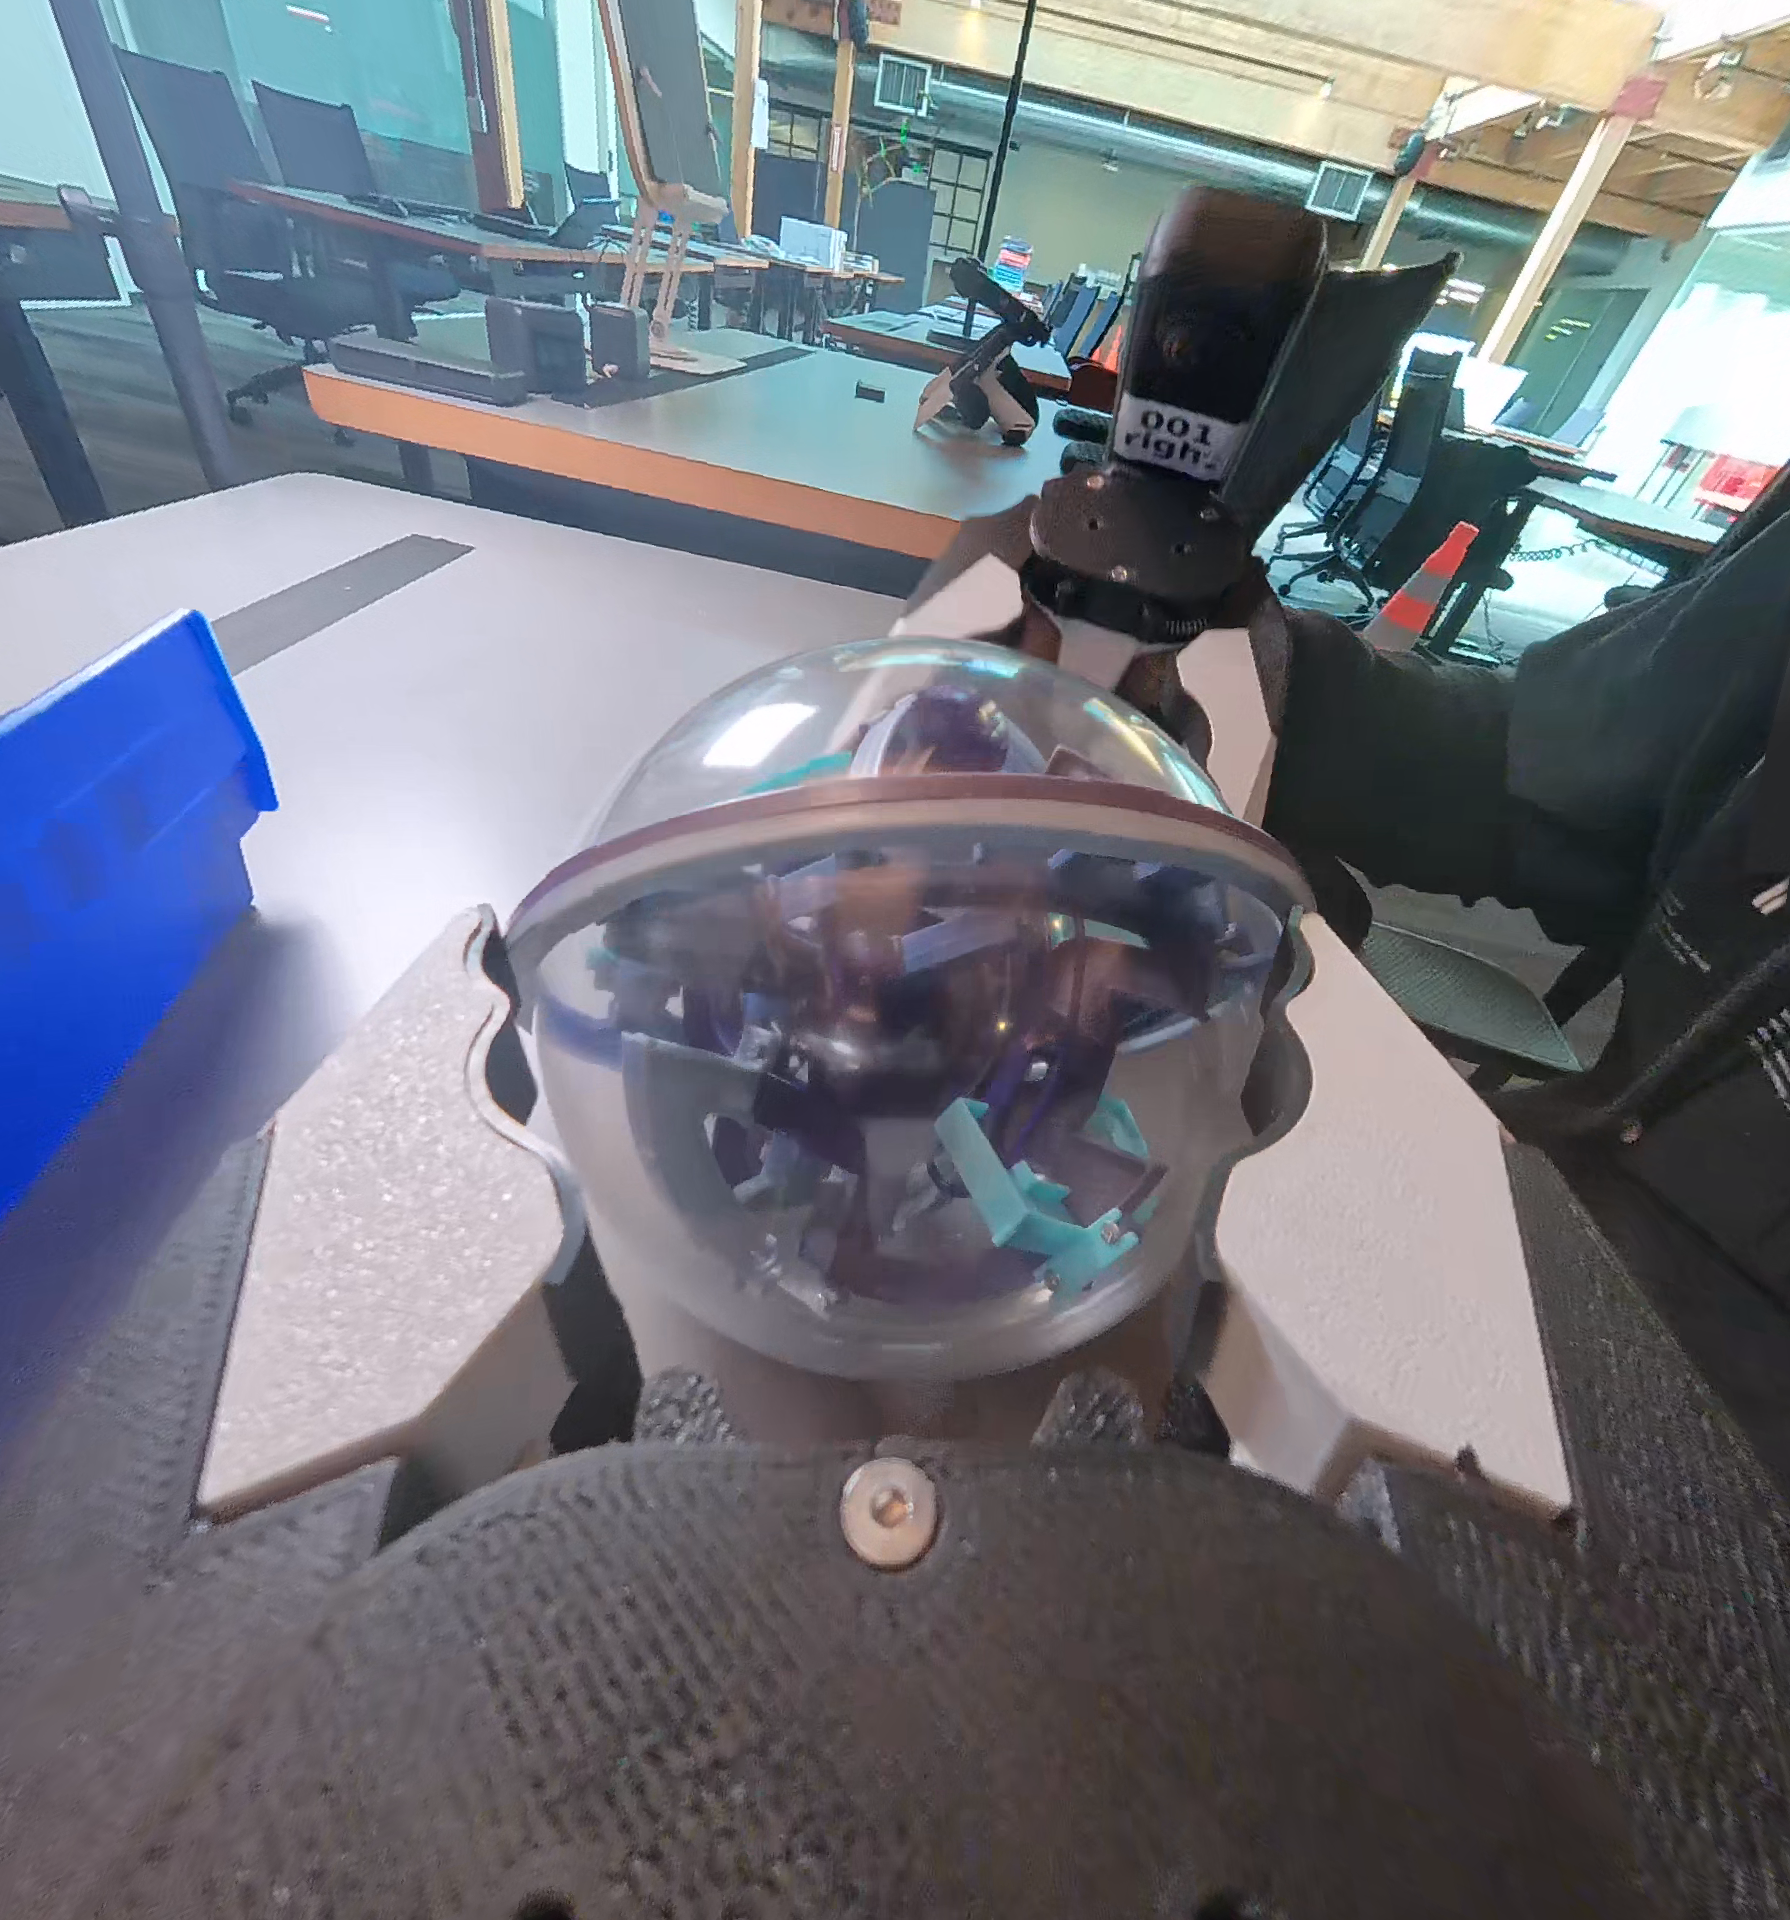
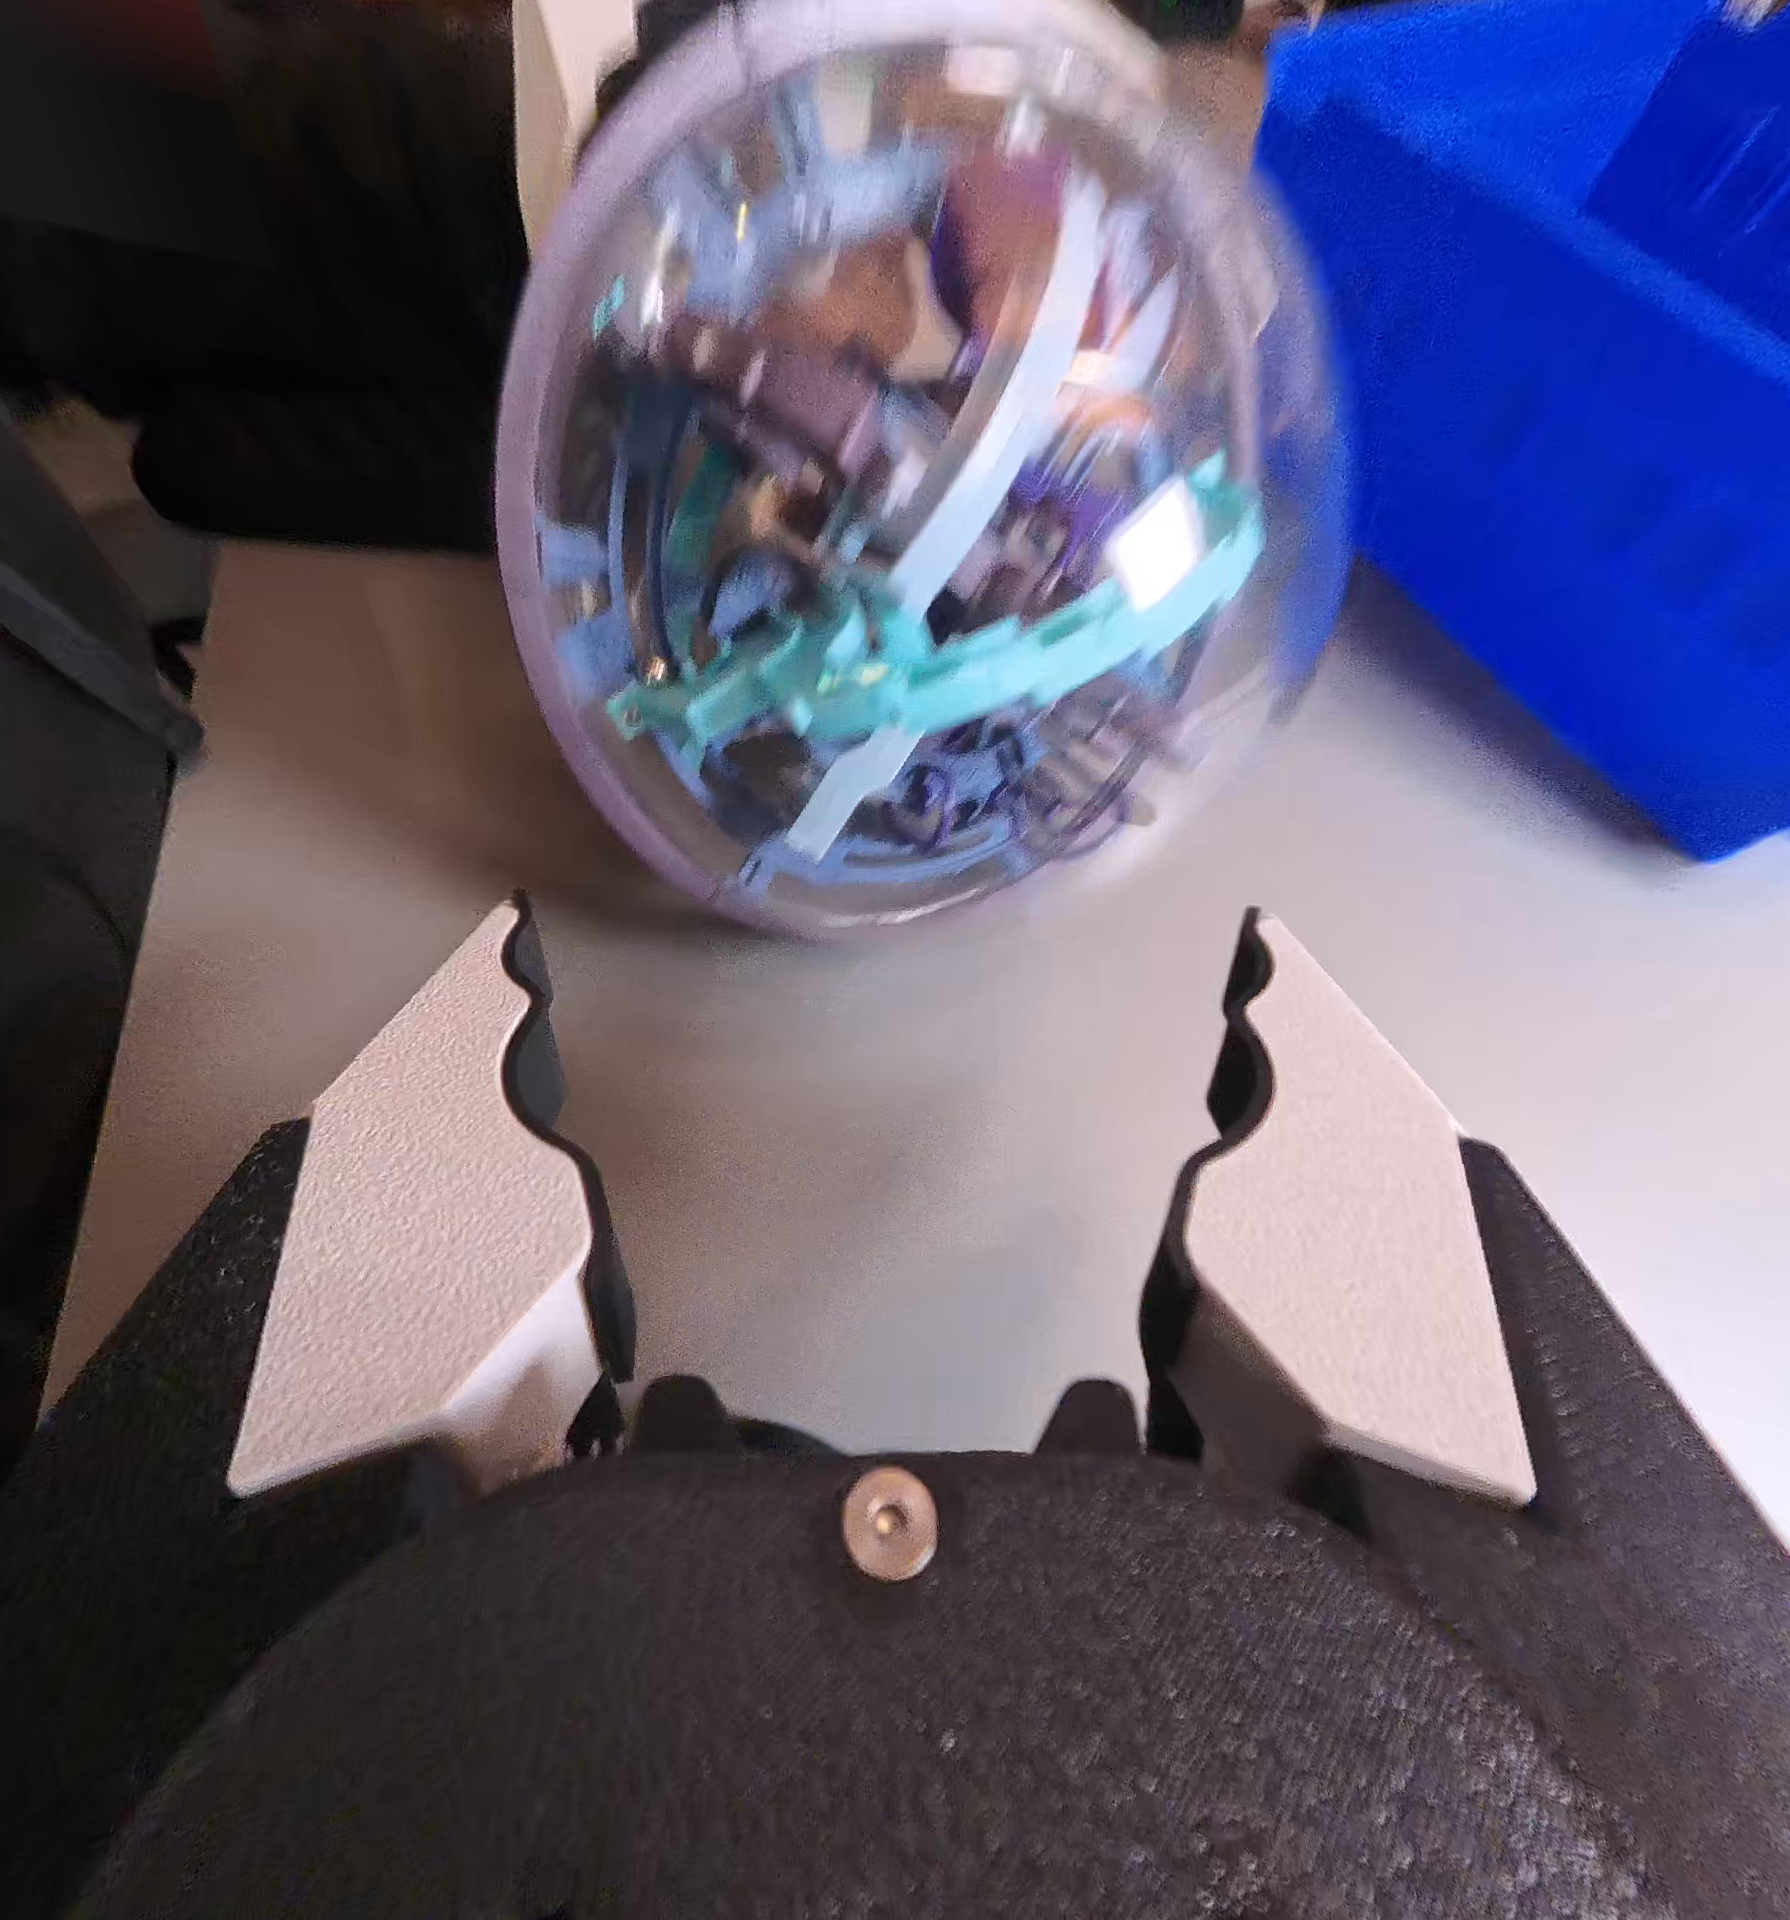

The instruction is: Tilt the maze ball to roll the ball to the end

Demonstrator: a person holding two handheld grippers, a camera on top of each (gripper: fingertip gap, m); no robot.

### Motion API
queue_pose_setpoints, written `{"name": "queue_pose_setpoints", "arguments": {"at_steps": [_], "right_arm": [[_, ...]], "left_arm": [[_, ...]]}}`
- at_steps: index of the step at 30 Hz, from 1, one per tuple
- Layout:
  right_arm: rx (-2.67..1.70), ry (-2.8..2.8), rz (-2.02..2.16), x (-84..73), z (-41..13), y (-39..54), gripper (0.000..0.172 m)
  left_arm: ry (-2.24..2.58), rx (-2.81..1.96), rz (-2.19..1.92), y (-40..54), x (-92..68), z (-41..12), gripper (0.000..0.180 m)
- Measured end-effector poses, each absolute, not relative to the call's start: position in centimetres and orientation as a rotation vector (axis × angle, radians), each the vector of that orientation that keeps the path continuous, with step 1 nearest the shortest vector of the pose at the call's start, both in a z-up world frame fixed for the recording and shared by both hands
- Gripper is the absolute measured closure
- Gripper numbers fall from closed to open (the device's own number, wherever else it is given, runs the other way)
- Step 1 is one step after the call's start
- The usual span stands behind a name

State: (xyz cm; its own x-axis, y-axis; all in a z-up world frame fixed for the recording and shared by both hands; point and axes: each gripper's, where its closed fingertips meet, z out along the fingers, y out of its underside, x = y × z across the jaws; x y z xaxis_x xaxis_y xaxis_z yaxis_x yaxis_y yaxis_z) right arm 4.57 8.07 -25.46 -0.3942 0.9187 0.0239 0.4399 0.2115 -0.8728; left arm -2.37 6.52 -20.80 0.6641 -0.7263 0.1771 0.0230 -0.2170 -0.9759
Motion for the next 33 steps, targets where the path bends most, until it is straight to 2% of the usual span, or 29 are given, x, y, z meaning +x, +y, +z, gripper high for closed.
{"name": "queue_pose_setpoints", "arguments": {"at_steps": [4, 8, 12, 15, 23, 26, 33], "right_arm": [[-1.111, -1.889, 1.093, 3.2, -22.6, 10.0, 0.037], [-1.055, -1.920, 1.131, 2.0, -22.6, 10.8, 0.037], [-1.089, -1.914, 1.214, 0.9, -24.1, 11.1, 0.046], [-1.118, -1.866, 1.271, 0.5, -24.2, 11.0, 0.049], [-1.102, -1.959, 1.239, 2.6, -24.7, 9.9, 0.051], [-1.074, -2.027, 1.305, 4.1, -23.9, 9.6, 0.057], [-1.027, -1.992, 1.518, 3.4, -22.4, 10.6, 0.045]], "left_arm": [[0.515, -1.653, -0.741, 8.4, -2.4, -19.6, 0.052], [0.439, -1.636, -0.782, 7.8, -3.5, -18.2, 0.046], [0.472, -1.952, -0.712, 6.6, -3.6, -25.1, 0.031], [0.449, -2.011, -0.653, 7.4, -3.3, -26.7, 0.029], [0.541, -1.883, -0.695, 7.4, -2.9, -25.5, 0.028], [0.624, -1.838, -0.696, 6.8, -2.3, -25.1, 0.030], [0.748, -1.736, -0.742, 7.1, -0.6, -22.7, 0.043]]}}
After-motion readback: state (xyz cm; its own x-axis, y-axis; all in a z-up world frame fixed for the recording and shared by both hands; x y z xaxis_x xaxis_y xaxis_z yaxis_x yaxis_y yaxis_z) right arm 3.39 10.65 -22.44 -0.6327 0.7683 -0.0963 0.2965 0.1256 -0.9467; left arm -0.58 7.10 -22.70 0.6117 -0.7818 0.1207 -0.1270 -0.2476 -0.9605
